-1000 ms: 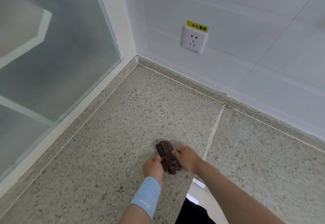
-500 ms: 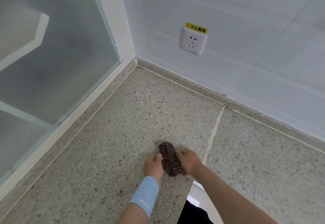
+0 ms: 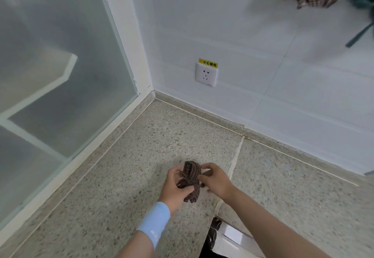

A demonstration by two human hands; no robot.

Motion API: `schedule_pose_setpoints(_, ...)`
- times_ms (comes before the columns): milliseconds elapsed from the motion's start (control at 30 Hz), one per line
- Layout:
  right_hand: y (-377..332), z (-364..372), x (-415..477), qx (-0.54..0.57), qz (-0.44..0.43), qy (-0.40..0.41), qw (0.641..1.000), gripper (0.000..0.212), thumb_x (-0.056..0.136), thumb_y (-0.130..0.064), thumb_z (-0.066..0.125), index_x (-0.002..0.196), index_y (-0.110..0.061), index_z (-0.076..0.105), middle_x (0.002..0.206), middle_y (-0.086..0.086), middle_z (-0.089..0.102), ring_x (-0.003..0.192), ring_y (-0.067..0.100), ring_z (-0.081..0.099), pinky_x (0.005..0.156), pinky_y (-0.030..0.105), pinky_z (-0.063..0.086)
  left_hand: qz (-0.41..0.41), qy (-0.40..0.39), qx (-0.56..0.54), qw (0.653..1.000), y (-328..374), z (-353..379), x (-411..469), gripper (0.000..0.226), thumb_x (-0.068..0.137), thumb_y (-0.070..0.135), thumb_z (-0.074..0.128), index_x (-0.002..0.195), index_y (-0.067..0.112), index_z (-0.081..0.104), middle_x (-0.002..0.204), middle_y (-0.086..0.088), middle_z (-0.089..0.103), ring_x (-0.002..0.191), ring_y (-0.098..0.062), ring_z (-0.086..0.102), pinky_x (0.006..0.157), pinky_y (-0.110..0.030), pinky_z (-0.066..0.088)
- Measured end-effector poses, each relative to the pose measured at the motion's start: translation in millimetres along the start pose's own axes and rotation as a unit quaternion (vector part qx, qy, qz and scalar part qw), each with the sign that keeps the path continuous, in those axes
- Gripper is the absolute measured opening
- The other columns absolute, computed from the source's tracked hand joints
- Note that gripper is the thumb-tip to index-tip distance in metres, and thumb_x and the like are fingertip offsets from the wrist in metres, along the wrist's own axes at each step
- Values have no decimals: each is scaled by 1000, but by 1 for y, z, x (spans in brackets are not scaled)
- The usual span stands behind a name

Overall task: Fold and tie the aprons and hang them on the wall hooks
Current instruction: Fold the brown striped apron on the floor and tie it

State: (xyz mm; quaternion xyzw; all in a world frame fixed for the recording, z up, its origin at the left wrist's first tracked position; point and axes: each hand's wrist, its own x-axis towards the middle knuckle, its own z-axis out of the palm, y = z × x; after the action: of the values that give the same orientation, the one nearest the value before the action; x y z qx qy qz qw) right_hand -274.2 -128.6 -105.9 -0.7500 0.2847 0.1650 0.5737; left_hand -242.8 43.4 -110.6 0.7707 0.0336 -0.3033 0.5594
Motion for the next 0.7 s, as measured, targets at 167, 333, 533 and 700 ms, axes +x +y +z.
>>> schedule_pose_setpoints(167,-34,-42,-46,-217,-203,66,953,65,84,-24,67,144,-31,42,151,0,35,141,20,31,116,35,29,58,-47,23,997,55,1,-24,48,69,18,75,114,29,63,113,6,70,101,-9,67,93,-34,54)
schedule_pose_setpoints(333,-66,-97,-109,-254,-274,79,924,36,89,-23,62,125,-26,62,133,-3,53,123,15,51,105,29,40,156,-105,53,981,118,29,-63,33,79,2,71,108,17,68,100,-1,74,95,-15,71,84,-27,57)
schedule_pose_setpoints(533,-64,-153,-174,-73,-250,229,938,17,92,-39,64,106,-29,65,104,-9,66,91,6,65,84,30,55,257,-145,31,955,181,87,-109,31,79,0,71,105,17,70,99,-1,75,93,-14,71,83,-25,57)
schedule_pose_setpoints(700,-65,-201,-213,-2,-275,312,909,11,90,-31,66,82,-24,66,87,-6,70,80,11,67,77,37,58,319,-151,46,935,226,134,-130,31,78,8,72,105,23,69,100,4,73,96,-9,69,89,-29,56)
